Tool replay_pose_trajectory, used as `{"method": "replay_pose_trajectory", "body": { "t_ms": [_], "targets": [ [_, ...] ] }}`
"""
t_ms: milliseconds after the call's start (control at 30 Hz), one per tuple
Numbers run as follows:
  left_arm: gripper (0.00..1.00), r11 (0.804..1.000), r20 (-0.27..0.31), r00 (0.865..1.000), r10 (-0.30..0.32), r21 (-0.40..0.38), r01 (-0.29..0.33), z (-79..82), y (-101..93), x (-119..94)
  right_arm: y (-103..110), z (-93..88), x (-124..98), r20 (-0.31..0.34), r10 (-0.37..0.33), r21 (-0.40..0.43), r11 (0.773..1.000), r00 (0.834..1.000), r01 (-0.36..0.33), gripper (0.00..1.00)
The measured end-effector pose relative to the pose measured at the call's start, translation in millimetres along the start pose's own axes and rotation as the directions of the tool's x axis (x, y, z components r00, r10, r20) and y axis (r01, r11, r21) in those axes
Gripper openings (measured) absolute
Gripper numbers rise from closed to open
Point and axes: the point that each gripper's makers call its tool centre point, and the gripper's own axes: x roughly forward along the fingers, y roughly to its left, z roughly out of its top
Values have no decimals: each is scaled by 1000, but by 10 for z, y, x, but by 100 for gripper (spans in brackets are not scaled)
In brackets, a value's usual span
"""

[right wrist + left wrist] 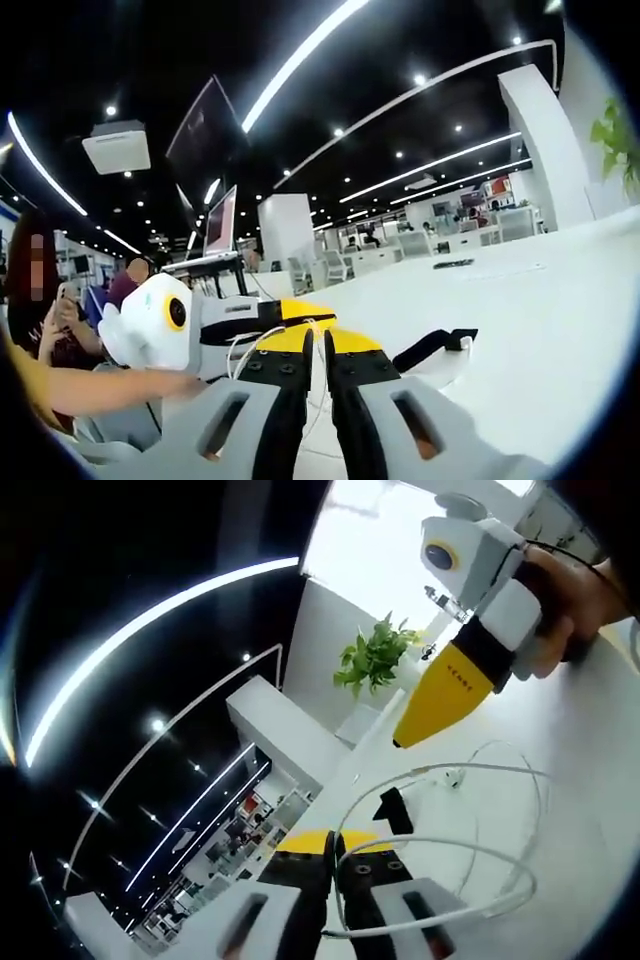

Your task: Peel open the Velcro strap on the desktop, arrange the wired earphones neatly onto it, and close the Velcro strap to secure them.

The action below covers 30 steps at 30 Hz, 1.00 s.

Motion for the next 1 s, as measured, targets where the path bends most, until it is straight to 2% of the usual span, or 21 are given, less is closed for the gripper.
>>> {"method": "replay_pose_trajectory", "body": {
  "t_ms": [633,1000],
  "targets": [
    [5,1000,-5,1000,-1,-14,1,-20,11,6,-53,4,-6,6,-24,14,1000,1000,24,9],
    [5,1000,-10,1000,-3,-13,3,-33,9,1,-89,52,-22,31,-35,33,999,999,34,9]
  ]
}}
